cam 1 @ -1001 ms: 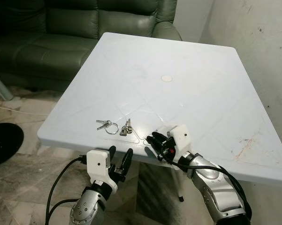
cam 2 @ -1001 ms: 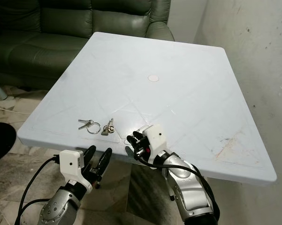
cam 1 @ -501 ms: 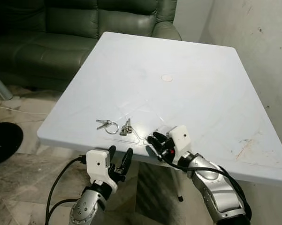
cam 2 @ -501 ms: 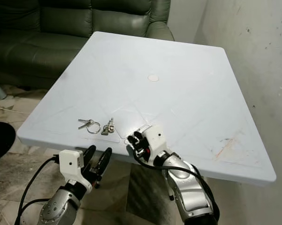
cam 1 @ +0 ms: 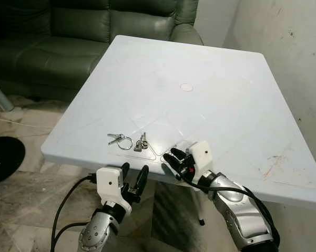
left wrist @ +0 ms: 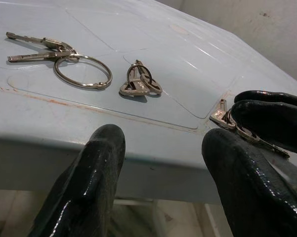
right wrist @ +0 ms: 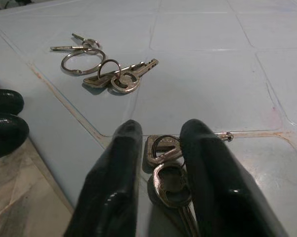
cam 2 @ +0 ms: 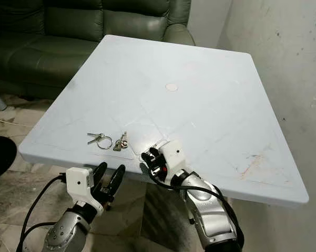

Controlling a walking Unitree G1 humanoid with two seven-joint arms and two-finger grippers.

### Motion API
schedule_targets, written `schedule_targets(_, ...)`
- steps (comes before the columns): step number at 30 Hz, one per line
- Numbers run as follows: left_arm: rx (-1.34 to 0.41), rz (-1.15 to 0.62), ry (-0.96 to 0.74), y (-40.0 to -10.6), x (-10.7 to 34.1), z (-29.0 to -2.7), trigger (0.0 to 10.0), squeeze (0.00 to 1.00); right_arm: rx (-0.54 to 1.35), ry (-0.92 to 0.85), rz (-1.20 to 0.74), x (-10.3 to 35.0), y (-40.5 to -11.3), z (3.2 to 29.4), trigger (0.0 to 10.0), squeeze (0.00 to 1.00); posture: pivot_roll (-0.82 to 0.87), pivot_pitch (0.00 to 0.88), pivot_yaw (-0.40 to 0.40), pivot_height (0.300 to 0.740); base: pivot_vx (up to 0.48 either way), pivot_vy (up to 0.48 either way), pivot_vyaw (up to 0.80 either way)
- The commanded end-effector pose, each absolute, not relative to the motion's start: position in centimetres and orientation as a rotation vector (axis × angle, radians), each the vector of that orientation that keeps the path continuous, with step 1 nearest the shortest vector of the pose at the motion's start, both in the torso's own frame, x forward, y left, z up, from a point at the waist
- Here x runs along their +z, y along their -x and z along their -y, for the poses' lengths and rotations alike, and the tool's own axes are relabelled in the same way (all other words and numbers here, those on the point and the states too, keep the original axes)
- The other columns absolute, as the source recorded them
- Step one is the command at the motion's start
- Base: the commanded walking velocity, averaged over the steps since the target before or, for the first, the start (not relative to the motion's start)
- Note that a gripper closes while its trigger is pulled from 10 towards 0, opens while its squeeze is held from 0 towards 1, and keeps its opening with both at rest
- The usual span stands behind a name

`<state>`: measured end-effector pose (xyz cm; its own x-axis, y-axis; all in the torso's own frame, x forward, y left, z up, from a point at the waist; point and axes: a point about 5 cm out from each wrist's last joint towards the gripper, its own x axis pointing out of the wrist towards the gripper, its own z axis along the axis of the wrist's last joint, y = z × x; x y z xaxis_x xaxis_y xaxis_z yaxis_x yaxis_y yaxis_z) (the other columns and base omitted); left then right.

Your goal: Hang keys on a hook

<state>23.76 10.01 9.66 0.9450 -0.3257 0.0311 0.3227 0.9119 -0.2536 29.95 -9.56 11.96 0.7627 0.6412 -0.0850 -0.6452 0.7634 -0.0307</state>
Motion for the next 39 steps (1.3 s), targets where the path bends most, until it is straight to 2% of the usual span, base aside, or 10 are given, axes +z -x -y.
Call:
schedule_targets(1, -0.321, -0.035, 0.275, -23.6, 9.3, -9.9, 10.0, 0.00, 0.695, 0.053, -0.092, 11.6, -29.9, 9.8, 10.0, 1.00, 0.09, 0.180, -0.085, 0.740, 0.000, 0.000, 0.00)
schedule_targets(2, -0.321, -0.036, 0.275, -23.6, 9.3, -9.9, 10.0, 0.00, 0.680, 0.067, -0.085, 11.8, -30.0, 9.8, 10.0, 1.00, 0.09, 0.179, -0.086, 0.740, 0.000, 0.000, 0.00)
schedule_targets(3, -0.321, -0.036, 0.276, -23.6, 9.3, -9.9, 10.0, 0.00, 0.673, 0.070, -0.090, 11.8, -30.1, 9.9, 10.0, 0.00, 0.09, 0.179, -0.086, 0.740, 0.000, 0.000, 0.00)
schedule_targets(21, -0.325, -0.034, 0.280, -23.5, 9.3, -9.8, 10.0, 0.00, 0.697, 0.077, -0.097, 11.4, -30.0, 10.0, 10.0, 0.00, 0.09, 0.171, -0.088, 0.740, 0.000, 0.000, 0.00)
schedule_targets(24, -0.326, -0.034, 0.281, -23.5, 9.4, -9.7, 10.0, 0.00, 0.713, 0.078, -0.083, 11.5, -29.8, 10.2, 6.3, 0.00, 0.09, 0.173, -0.087, 0.740, 0.000, 0.000, 0.00)
schedule_targets(25, -0.327, -0.033, 0.281, -23.5, 9.4, -9.7, 10.0, 0.00, 0.712, 0.075, -0.085, 11.5, -29.8, 10.3, 1.6, 0.00, 0.09, 0.173, -0.087, 0.740, 0.000, 0.000, 0.00)
schedule_targets(27, -0.327, -0.034, 0.281, -23.5, 9.4, -9.7, 10.0, 0.00, 0.708, 0.063, -0.073, 11.6, -29.8, 10.5, 0.0, 0.00, 0.09, 0.173, -0.087, 0.740, 0.000, 0.000, 0.00)
schedule_targets(34, -0.326, -0.035, 0.281, -23.5, 9.4, -9.8, 10.0, 0.00, 0.719, 0.063, -0.079, 11.4, -29.5, 10.6, 0.1, 0.00, 0.09, 0.181, -0.087, 0.740, 0.000, 0.000, 0.00)
schedule_targets(35, -0.326, -0.035, 0.281, -23.5, 9.4, -9.8, 10.0, 0.00, 0.723, 0.065, -0.086, 11.4, -29.6, 10.5, 4.2, 0.00, 0.09, 0.181, -0.087, 0.740, 0.000, 0.000, 0.00)
schedule_targets(39, -0.324, -0.036, 0.280, -23.5, 9.4, -9.8, 10.0, 0.00, 0.733, 0.070, -0.089, 11.3, -29.6, 10.3, 10.0, 0.00, 0.09, 0.181, -0.087, 0.740, 0.000, 0.000, 0.00)
